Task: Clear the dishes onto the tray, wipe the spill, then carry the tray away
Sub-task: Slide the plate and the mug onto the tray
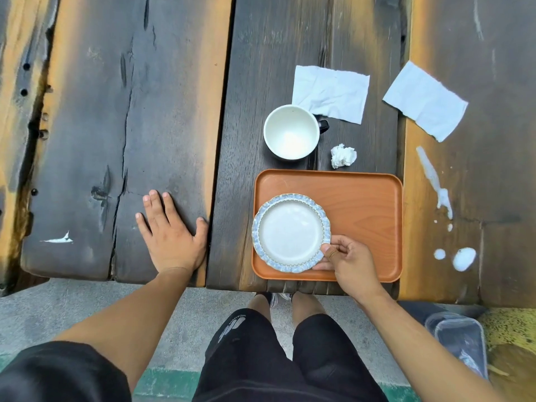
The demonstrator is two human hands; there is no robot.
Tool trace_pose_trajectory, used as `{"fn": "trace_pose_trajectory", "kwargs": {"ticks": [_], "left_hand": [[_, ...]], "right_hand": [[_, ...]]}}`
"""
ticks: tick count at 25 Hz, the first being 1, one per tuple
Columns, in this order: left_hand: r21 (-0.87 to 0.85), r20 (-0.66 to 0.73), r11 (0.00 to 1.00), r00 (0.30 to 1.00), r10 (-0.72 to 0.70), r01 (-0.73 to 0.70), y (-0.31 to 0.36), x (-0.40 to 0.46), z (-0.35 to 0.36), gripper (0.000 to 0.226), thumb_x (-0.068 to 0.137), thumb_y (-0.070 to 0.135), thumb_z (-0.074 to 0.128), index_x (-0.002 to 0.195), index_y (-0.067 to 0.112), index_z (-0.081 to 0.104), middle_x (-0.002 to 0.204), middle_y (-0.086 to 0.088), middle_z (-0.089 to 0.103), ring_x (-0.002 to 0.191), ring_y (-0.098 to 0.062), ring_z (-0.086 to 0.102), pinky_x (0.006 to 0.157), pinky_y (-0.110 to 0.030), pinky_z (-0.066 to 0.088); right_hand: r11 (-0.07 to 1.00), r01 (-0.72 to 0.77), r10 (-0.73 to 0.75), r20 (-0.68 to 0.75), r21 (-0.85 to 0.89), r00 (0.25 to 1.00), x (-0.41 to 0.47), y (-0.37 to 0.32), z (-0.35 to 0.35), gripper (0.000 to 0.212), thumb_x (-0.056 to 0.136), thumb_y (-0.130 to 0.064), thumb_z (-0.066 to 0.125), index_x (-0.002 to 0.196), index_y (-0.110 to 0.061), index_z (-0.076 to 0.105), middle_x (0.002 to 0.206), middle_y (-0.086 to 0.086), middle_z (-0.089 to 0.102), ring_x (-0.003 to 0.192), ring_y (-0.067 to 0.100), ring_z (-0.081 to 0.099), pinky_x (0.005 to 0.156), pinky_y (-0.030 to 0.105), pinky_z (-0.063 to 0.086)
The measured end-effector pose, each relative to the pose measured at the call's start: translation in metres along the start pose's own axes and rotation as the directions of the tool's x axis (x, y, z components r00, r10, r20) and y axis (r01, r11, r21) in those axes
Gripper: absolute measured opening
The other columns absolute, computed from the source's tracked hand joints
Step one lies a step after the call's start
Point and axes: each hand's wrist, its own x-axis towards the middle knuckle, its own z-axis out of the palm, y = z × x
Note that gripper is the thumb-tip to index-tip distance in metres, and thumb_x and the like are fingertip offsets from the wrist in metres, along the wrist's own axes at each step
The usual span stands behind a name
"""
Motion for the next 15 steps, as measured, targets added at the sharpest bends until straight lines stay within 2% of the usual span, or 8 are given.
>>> {"fn": "trace_pose_trajectory", "kwargs": {"ticks": [6, 11, 15], "left_hand": [[-0.002, -0.011, 1.000, 1.000, 0.005, -0.005, 0.0012, 0.0005, 0.0000, 0.088, 0.090, 0.052, 0.042, 0.158, -0.002, 0.027, 0.168, -0.025, 0.020, 0.158, -0.039, 0.016, 0.128, -0.059, 0.010], [-0.007, -0.011, 1.000, 1.000, 0.005, -0.005, 0.0015, 0.0005, 0.0002, 0.088, 0.090, 0.052, 0.042, 0.158, -0.001, 0.027, 0.168, -0.025, 0.021, 0.158, -0.039, 0.017, 0.128, -0.059, 0.010], [-0.012, -0.011, 1.000, 1.000, 0.002, -0.002, 0.0019, 0.0003, -0.0007, 0.088, 0.090, 0.053, 0.041, 0.158, -0.002, 0.027, 0.168, -0.025, 0.020, 0.158, -0.039, 0.016, 0.129, -0.058, 0.009]], "right_hand": [[0.999, -0.017, 0.016, 0.030, 0.036, 0.999, 0.0003, 0.0013, -0.0045, 0.013, 0.099, -0.003, 0.060, 0.100, -0.012, 0.068, 0.108, 0.006, 0.073, 0.068, 0.025, 0.077, 0.061, 0.023, 0.061], [1.000, -0.017, 0.016, 0.061, 0.021, 0.998, 0.0053, 0.0044, -0.0078, 0.013, 0.098, -0.004, 0.061, 0.109, -0.007, 0.068, 0.112, 0.006, 0.072, 0.074, 0.027, 0.078, 0.067, 0.029, 0.064], [1.000, -0.017, 0.020, 0.087, -0.026, 0.996, 0.0079, 0.0073, -0.0102, 0.019, 0.099, -0.005, 0.061, 0.117, -0.002, 0.067, 0.112, 0.008, 0.071, 0.070, 0.023, 0.076, 0.063, 0.025, 0.062]]}}
